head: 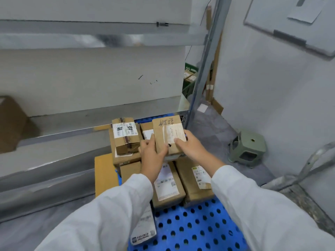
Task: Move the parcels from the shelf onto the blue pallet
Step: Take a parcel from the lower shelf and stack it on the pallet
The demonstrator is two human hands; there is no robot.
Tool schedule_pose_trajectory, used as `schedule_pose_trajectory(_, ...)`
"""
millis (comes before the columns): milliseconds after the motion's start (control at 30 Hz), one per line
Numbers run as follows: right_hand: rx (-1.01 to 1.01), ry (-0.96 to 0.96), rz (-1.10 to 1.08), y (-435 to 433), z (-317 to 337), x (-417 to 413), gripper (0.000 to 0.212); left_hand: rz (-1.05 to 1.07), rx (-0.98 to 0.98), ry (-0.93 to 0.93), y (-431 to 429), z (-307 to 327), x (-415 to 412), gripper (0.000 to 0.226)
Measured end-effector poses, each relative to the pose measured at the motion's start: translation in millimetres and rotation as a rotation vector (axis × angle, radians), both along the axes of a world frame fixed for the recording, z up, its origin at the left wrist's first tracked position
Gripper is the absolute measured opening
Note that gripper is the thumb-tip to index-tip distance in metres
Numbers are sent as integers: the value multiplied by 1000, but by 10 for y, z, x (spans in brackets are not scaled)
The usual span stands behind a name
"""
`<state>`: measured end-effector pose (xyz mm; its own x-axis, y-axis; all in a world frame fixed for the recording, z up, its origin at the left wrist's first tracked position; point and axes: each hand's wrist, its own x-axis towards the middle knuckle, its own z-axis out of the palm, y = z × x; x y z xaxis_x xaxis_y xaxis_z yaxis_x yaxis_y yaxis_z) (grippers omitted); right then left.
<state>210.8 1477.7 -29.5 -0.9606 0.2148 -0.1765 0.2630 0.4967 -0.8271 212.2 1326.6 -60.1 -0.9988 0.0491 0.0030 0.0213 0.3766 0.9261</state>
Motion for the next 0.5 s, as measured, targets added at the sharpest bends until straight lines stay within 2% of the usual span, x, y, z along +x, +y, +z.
schedule_pose_trajectory(100, -22, -31, 48, -77, -61, -365, 44, 36, -126, -8, -68, 12, -323, 41)
schedule_pose_trajectory(233, -20, -72, 90, -155, -123, -682, 38, 68, -177, -23, -105, 51, -523, 23)
schedule_pose_trajectory(367, -26, -92, 133, -167, -190, -895, 45, 116, -409, 23, -130, 22, -620, 52)
schedule_pose_trajectory(500, -29, -107, 176, -174, -231, -1028, 46, 182, -626, 33, -116, 10, -757, 57)
